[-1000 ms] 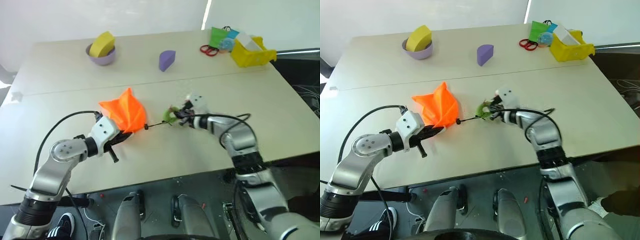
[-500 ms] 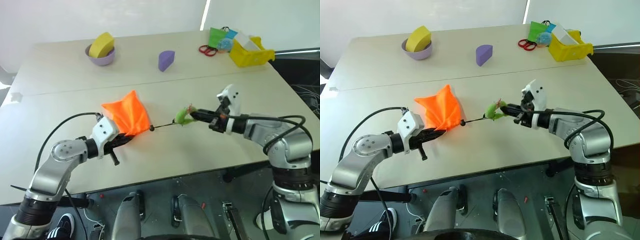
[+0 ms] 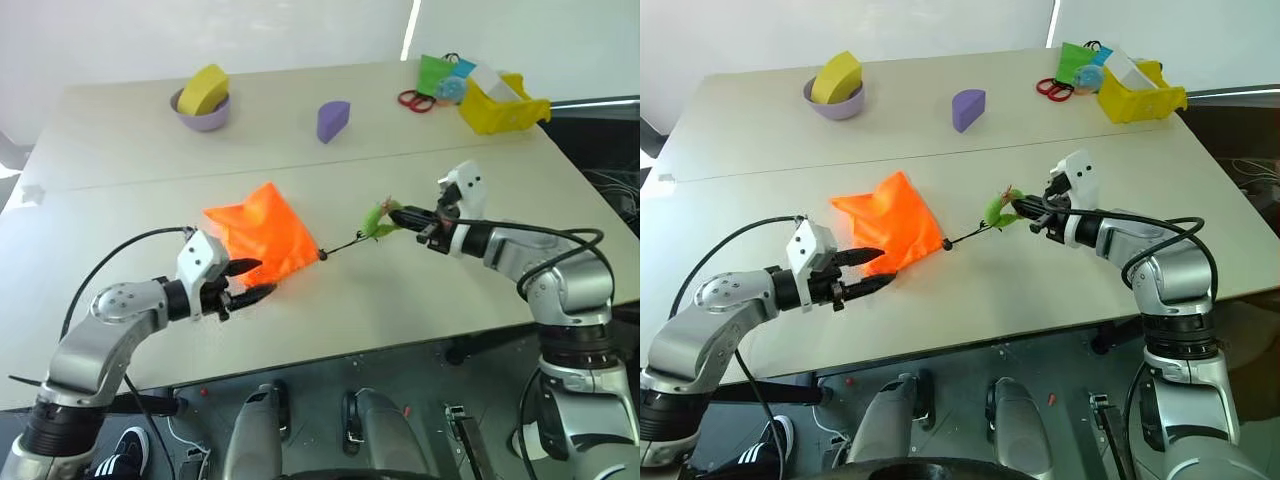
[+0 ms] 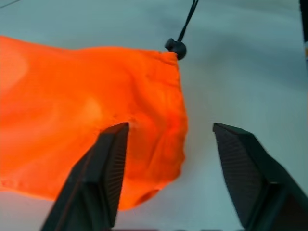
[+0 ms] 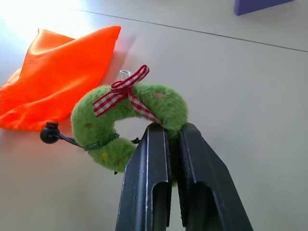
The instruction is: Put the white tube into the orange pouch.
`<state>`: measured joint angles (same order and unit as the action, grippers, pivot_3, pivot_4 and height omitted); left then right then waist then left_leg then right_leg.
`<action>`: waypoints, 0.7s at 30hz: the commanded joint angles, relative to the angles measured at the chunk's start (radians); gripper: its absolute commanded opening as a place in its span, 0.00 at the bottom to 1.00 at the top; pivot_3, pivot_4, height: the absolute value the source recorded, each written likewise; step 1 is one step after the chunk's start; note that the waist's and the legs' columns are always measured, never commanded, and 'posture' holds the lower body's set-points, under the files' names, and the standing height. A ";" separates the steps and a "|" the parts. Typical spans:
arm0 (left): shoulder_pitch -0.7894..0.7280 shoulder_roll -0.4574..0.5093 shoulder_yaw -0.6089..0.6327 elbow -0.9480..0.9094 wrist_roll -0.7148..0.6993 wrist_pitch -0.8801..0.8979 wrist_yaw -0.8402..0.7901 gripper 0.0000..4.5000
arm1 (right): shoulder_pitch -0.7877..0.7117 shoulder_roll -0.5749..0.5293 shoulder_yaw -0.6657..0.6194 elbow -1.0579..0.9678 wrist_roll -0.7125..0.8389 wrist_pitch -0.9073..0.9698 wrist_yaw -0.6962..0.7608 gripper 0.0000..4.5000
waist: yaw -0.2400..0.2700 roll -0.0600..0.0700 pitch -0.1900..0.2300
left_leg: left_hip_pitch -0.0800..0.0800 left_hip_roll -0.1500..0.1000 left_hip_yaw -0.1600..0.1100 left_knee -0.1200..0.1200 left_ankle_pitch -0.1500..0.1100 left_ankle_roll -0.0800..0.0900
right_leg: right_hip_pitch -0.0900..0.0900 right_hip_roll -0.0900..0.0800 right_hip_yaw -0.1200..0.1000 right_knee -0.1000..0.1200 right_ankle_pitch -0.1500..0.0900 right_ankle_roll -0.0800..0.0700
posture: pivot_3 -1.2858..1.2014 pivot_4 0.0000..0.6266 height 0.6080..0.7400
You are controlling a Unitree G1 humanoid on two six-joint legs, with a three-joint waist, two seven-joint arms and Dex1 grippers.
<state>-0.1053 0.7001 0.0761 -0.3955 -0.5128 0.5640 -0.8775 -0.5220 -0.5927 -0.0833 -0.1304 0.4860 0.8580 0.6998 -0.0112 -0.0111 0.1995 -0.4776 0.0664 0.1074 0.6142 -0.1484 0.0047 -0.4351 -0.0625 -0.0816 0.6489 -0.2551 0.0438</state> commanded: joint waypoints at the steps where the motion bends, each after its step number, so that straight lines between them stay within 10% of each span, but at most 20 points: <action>1: 0.018 0.031 0.115 -0.043 -0.116 0.028 -0.047 0.63 | 0.001 -0.040 -0.060 -0.068 0.066 -0.008 0.059 0.00 | 0.000 0.000 0.000 | 0.000 0.000 0.000 0.000 0.000 0.000 | 0.000 0.000 0.000 0.000 0.000 0.000 | 0.52 0.24 1.00; 10: 0.093 0.055 0.199 0.041 -0.142 -0.031 -0.111 0.63 | -0.003 -0.080 -0.189 -0.146 0.344 0.159 0.134 0.00 | 0.000 0.000 0.000 | 0.000 0.000 -0.001 -0.001 0.000 0.000 | 0.000 -0.001 0.001 -0.001 0.000 -0.001 | 0.52 0.24 1.00; 21: -0.128 -0.125 -0.070 0.072 0.093 -0.278 -0.019 0.63 | 0.007 -0.052 -0.063 -0.106 0.192 0.012 0.061 0.00 | 0.001 0.000 0.000 | -0.001 0.000 0.001 -0.001 -0.001 0.000 | 0.001 -0.002 0.001 -0.006 0.004 -0.002 | 0.52 0.24 1.00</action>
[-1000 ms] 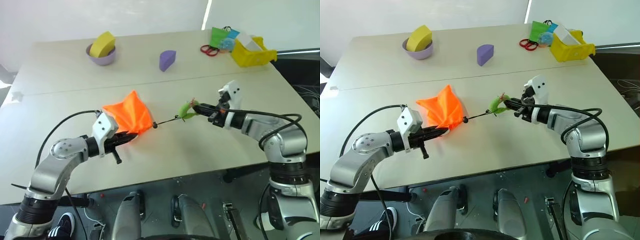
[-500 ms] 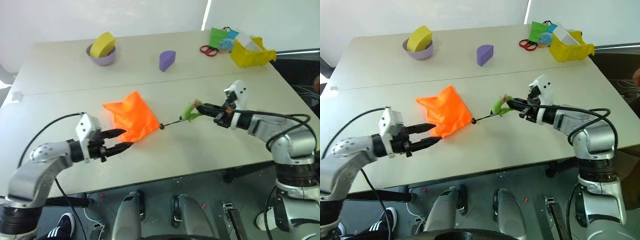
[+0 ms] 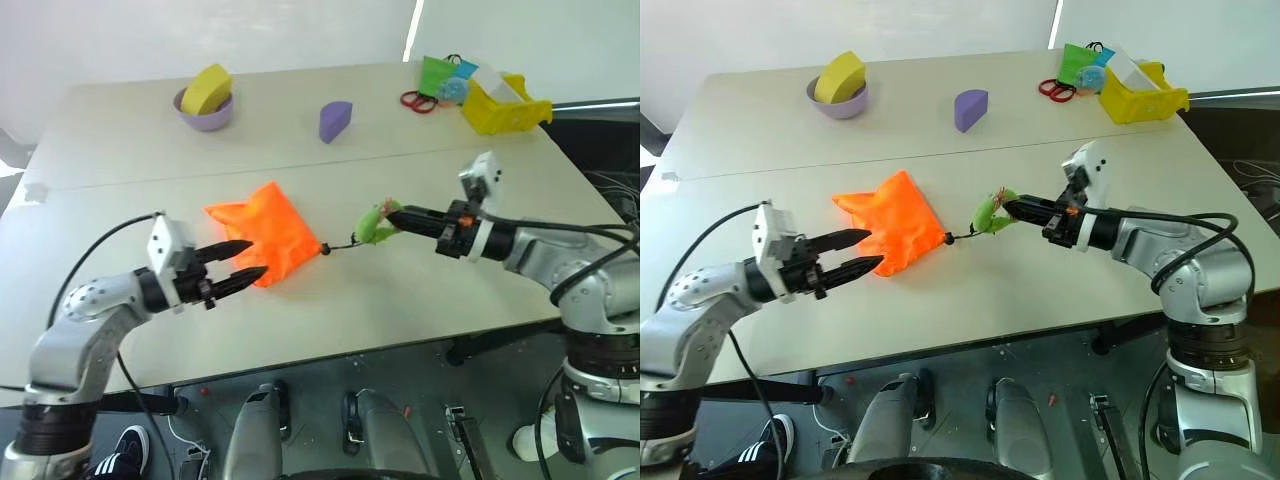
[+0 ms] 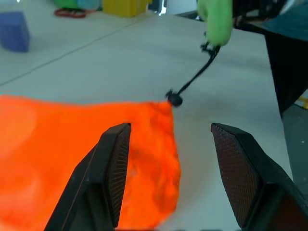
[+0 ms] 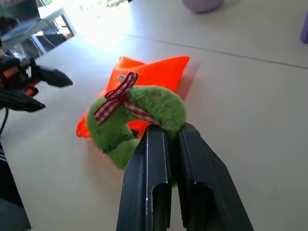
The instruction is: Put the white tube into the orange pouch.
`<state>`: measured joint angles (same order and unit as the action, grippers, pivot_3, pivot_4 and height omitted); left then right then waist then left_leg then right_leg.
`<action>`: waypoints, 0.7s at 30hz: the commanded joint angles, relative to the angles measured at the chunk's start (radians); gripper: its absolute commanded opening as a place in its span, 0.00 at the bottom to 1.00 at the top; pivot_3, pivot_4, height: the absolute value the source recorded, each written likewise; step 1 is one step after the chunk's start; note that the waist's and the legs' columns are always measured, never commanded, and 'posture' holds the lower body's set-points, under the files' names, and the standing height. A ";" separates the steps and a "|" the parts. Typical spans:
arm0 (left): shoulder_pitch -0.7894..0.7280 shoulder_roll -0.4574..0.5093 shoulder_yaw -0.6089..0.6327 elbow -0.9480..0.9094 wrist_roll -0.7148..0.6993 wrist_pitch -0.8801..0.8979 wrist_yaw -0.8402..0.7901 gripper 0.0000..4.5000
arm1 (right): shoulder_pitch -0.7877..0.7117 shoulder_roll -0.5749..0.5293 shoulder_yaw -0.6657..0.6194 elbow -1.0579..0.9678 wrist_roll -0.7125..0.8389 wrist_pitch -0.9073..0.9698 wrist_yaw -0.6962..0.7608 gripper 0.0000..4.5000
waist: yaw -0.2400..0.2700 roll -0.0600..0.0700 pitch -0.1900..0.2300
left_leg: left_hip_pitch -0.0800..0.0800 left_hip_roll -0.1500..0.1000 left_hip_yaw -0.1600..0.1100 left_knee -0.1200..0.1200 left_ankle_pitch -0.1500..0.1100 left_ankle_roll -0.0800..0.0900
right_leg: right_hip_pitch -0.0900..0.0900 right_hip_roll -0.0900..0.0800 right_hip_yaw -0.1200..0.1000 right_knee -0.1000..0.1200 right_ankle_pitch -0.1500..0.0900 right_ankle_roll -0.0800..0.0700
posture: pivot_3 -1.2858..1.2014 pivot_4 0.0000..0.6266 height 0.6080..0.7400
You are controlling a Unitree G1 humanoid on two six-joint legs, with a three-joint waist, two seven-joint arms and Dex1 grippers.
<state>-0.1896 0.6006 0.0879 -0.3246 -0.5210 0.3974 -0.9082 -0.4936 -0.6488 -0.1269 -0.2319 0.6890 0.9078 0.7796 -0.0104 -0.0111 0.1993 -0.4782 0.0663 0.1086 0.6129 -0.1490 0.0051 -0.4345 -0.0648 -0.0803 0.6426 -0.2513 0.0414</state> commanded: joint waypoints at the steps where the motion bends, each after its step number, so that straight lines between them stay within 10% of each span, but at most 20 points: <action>1: -0.061 -0.035 -0.118 0.023 0.151 -0.149 0.016 0.63 | -0.026 0.008 -0.022 0.004 -0.015 -0.042 -0.026 0.00 | 0.000 0.000 0.000 | 0.000 0.000 0.000 0.000 0.000 0.000 | 0.000 0.000 0.000 0.000 0.000 0.000 | 0.52 0.24 1.00; 11: -0.210 -0.125 -0.346 0.237 0.503 -0.383 0.121 0.63 | -0.020 0.028 -0.024 0.055 -0.070 -0.083 -0.103 0.00 | 0.002 0.000 0.000 | 0.001 0.001 0.001 0.003 0.001 0.002 | 0.000 0.003 -0.002 0.004 0.001 0.002 | 0.52 0.24 1.00; 21: -0.259 -0.187 -0.352 0.249 0.479 -0.264 0.117 0.63 | 0.019 0.065 0.014 0.156 -0.213 -0.133 -0.219 0.00 | 0.000 0.000 0.000 | 0.001 0.001 0.001 0.004 0.003 0.005 | 0.000 0.003 -0.002 0.005 0.003 0.007 | 0.52 0.24 1.00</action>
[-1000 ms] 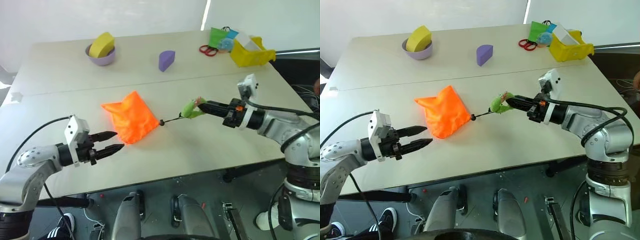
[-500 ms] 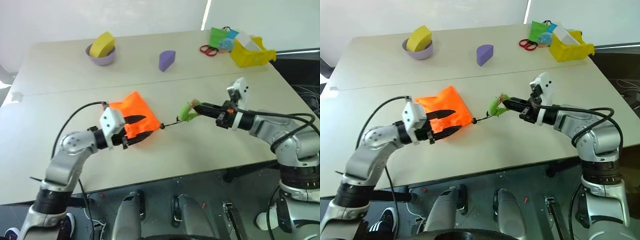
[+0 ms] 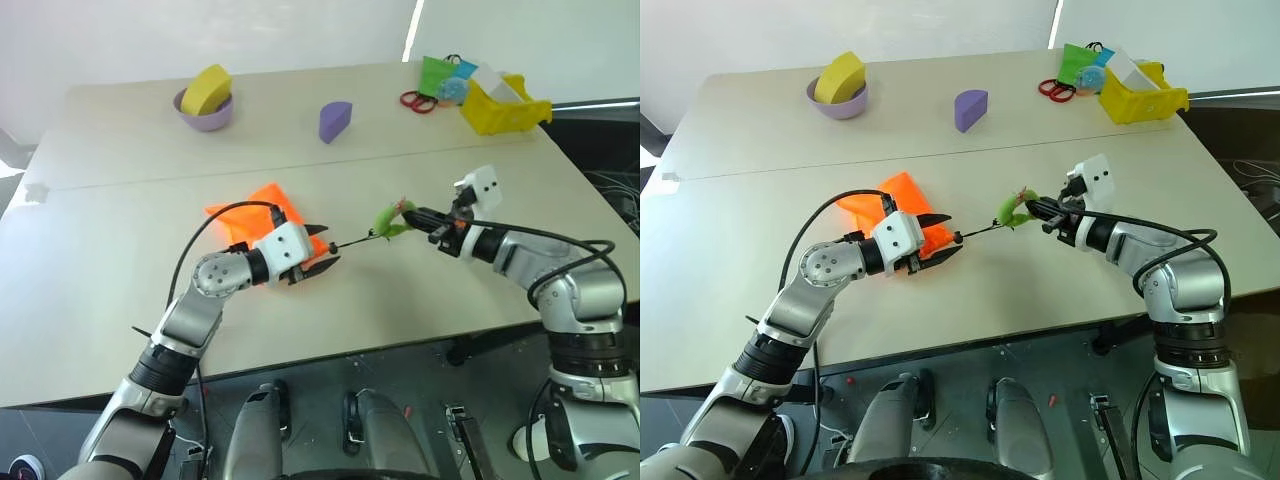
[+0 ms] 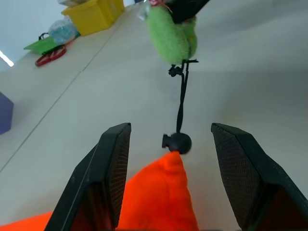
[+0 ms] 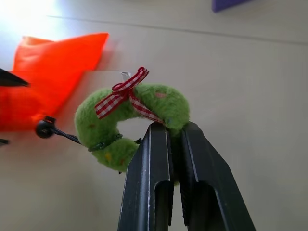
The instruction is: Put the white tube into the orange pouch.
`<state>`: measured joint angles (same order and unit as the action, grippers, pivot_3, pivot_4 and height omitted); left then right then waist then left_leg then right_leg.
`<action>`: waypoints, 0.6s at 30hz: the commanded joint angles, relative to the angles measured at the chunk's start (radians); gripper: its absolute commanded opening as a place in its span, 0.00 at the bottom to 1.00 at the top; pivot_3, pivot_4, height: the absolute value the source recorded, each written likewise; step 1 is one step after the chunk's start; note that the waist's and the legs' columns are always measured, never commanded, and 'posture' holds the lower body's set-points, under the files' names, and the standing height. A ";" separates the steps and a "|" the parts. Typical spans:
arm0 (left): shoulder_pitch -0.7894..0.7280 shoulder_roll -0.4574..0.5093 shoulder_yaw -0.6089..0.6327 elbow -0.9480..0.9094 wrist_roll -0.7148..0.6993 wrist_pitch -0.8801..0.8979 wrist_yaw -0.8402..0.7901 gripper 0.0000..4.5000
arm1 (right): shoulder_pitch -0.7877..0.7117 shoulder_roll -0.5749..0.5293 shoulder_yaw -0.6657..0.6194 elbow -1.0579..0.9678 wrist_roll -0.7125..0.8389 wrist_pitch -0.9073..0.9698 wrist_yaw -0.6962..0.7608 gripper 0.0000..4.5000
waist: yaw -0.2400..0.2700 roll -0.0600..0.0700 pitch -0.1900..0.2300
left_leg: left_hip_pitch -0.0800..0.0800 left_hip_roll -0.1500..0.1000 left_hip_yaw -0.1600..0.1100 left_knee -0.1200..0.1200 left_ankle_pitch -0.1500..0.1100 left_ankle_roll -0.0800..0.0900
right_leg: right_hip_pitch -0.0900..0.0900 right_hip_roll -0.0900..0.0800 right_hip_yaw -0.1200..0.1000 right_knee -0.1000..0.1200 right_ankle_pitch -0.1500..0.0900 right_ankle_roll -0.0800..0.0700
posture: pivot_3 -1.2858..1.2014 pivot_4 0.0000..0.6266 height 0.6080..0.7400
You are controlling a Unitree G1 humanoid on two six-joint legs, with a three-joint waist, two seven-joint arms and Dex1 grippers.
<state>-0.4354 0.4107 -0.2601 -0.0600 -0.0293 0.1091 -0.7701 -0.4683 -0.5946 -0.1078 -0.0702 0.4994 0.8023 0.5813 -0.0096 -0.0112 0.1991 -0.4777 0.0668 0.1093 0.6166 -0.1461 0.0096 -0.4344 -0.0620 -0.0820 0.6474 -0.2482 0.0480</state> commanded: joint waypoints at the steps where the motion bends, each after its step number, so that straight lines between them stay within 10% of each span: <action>1: -0.019 0.002 -0.009 -0.012 -0.012 0.035 -0.029 0.63 | -0.007 0.017 0.001 -0.006 -0.024 -0.028 -0.017 0.00 | -0.001 0.000 0.000 | 0.000 0.000 0.000 0.000 0.000 0.000 | 0.000 0.000 0.000 0.000 0.000 0.000 | 0.52 0.24 1.00; 18: -0.249 -0.040 -0.110 0.132 0.033 0.194 -0.135 0.63 | 0.024 0.039 0.004 -0.040 -0.040 -0.019 -0.016 0.00 | -0.002 0.000 0.000 | 0.000 0.000 -0.001 0.007 -0.001 0.001 | 0.004 0.000 -0.001 0.001 0.000 0.000 | 0.52 0.24 1.00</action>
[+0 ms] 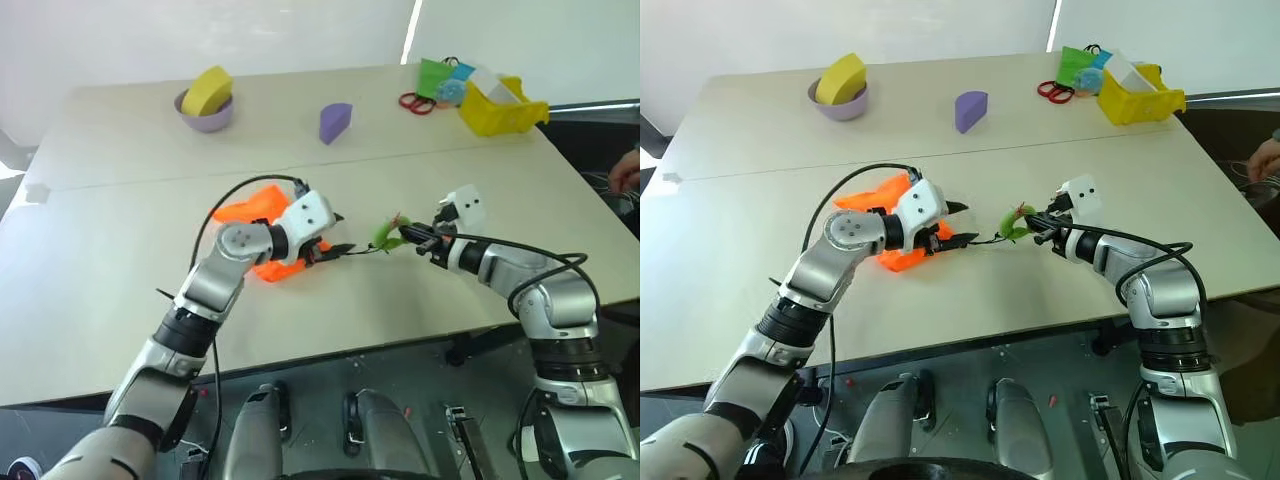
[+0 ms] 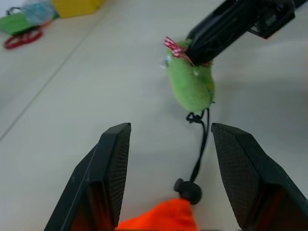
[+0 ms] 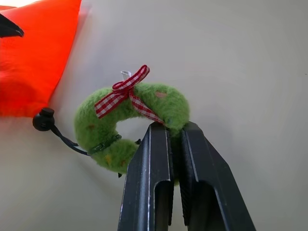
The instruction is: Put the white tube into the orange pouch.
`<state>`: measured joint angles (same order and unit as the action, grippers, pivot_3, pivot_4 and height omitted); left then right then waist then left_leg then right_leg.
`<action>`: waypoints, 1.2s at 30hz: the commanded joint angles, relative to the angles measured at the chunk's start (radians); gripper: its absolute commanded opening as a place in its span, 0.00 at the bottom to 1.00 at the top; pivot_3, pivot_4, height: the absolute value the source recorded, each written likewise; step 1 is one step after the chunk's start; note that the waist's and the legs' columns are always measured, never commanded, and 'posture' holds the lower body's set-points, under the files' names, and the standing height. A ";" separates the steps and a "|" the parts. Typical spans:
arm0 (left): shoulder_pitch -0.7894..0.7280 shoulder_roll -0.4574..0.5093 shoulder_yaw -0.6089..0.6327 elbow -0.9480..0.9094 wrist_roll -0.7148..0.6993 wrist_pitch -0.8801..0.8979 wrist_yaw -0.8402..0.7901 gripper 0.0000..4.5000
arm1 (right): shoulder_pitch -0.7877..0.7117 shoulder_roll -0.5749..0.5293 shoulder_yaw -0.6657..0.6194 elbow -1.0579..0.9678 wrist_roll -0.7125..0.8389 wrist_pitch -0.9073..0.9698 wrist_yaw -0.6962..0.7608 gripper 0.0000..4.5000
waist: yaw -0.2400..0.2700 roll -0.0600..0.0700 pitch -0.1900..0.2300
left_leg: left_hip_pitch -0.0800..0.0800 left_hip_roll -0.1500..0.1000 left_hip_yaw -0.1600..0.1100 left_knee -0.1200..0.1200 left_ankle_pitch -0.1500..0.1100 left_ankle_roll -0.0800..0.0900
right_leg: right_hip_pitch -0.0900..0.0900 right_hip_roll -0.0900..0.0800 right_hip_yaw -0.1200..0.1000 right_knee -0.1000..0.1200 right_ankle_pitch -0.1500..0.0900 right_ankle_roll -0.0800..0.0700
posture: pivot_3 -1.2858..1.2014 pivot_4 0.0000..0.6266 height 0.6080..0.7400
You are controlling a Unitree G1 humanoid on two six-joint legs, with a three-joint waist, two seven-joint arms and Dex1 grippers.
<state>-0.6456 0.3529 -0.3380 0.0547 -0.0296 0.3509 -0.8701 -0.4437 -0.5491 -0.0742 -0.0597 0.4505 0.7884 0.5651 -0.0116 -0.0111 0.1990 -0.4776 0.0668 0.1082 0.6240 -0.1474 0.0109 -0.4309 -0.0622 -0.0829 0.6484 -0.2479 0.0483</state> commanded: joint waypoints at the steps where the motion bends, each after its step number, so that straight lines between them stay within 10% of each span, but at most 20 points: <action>1: -0.051 0.019 -0.034 0.033 0.036 -0.058 -0.039 0.63 | 0.001 -0.008 -0.030 -0.053 0.009 -0.004 0.001 0.00 | 0.001 0.000 0.000 | 0.000 0.000 0.000 0.000 0.000 0.000 | 0.000 0.000 0.000 0.000 0.000 0.000 | 0.52 0.24 1.00; 18: -0.185 0.015 0.000 0.225 -0.048 0.047 -0.245 0.63 | 0.035 0.010 -0.007 -0.033 -0.038 -0.060 0.002 0.00 | 0.001 0.000 0.000 | -0.001 0.000 0.000 0.000 0.000 0.001 | -0.001 0.000 0.000 -0.001 0.000 0.000 | 0.52 0.24 1.00; 36: -0.316 -0.020 -0.086 0.529 0.090 -0.238 -0.338 0.63 | 0.097 0.057 0.012 -0.053 -0.090 -0.128 -0.020 0.00 | 0.000 0.000 0.000 | -0.001 0.000 -0.001 0.002 0.000 0.001 | 0.000 0.000 0.000 0.000 0.000 0.000 | 0.52 0.24 1.00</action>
<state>-0.9350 0.3372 -0.4194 0.5781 0.0519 0.1460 -1.1980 -0.3418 -0.4908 -0.0482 -0.0759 0.3609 0.6747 0.5503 -0.0115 -0.0110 0.1990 -0.4784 0.0669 0.1076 0.6264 -0.1476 0.0115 -0.4309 -0.0625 -0.0829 0.6488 -0.2480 0.0482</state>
